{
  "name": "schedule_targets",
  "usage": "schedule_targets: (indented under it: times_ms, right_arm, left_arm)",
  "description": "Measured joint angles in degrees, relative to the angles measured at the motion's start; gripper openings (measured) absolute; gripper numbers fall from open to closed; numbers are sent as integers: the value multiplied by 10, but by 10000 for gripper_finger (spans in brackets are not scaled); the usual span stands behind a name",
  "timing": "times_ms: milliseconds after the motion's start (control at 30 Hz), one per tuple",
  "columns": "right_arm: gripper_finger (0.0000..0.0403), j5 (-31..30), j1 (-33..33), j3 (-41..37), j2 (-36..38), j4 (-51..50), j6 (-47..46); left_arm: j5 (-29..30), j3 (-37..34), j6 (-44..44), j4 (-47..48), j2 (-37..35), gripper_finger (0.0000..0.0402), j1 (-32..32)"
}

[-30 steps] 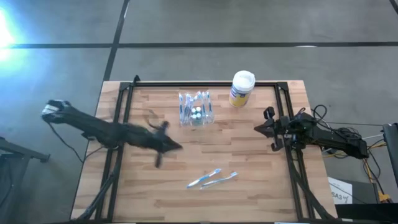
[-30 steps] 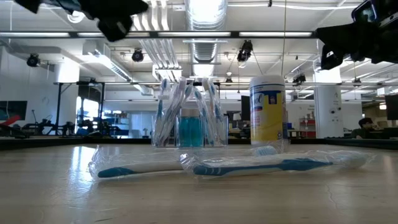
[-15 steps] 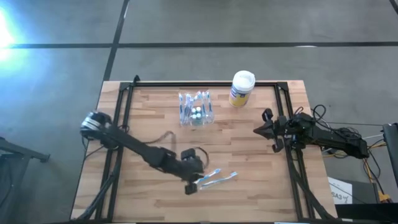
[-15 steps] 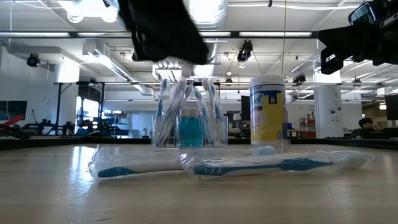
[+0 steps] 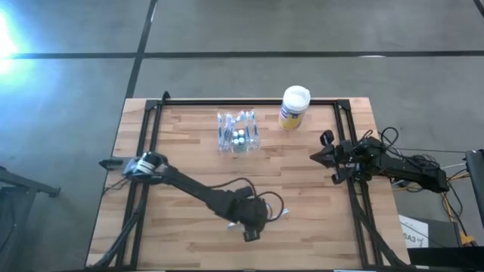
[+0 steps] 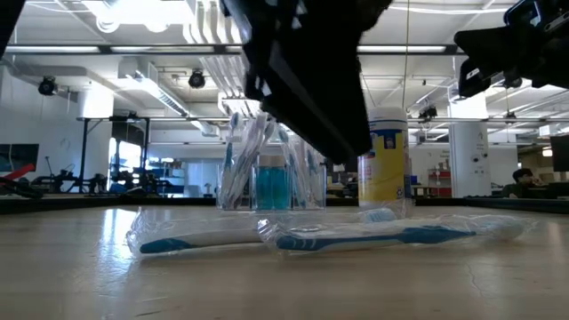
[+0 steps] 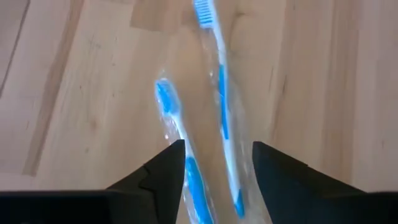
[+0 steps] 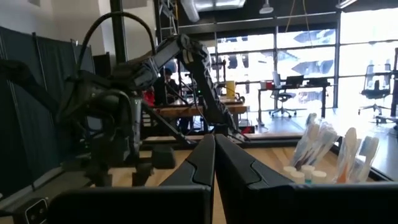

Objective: Pick & Place toothbrushing station
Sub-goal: Put the blue toothbrush into the transparent organizer

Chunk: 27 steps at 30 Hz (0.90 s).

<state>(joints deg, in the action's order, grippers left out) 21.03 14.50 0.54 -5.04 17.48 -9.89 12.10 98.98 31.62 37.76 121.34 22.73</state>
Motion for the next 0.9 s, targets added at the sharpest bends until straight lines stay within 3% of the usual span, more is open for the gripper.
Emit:
schedule_targets:
  times_ms: [233, 900]
  right_arm:
    - [8, 0, 0, 0, 0, 0, -1]
    - [8, 0, 0, 0, 0, -6, -7]
  left_arm:
    - [-7, 31, 24, 6, 38, 193, -23]
    - [-7, 14, 25, 5, 71, 187, -29]
